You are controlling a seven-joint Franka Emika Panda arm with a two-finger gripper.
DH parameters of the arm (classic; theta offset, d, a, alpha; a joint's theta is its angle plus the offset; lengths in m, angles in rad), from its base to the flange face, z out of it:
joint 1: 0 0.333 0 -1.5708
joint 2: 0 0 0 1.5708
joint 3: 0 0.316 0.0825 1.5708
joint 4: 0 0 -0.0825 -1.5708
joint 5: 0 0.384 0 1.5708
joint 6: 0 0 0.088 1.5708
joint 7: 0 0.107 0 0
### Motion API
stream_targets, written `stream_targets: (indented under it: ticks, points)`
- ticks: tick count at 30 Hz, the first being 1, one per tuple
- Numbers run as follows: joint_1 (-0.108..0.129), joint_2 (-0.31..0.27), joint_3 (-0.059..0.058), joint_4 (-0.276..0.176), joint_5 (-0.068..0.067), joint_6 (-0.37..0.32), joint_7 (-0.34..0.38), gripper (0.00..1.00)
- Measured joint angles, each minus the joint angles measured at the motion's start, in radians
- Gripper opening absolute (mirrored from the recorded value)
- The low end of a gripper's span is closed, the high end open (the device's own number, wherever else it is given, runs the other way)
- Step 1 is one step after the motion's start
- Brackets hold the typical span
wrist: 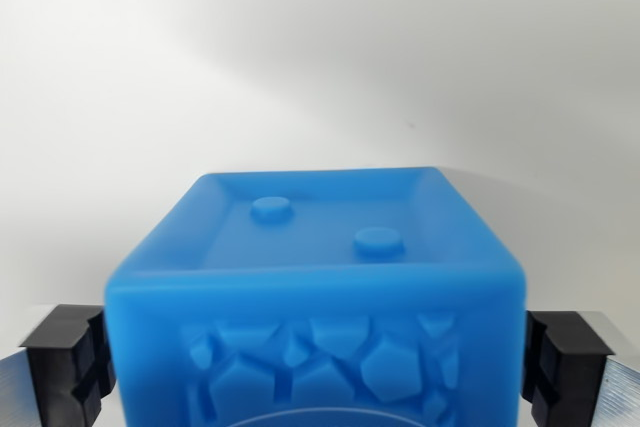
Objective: Stack cube
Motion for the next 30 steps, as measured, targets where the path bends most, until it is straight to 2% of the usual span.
stream_targets:
  ticks: [1,2,30]
  points:
    - [0.0,0.001,0.0,0.0,0.0,0.001,0.0,1.0]
    - [0.001,0.002,-0.001,0.001,0.0,0.002,0.0,0.0]
    - [0.001,0.002,-0.001,0.002,0.0,0.002,0.0,0.0]
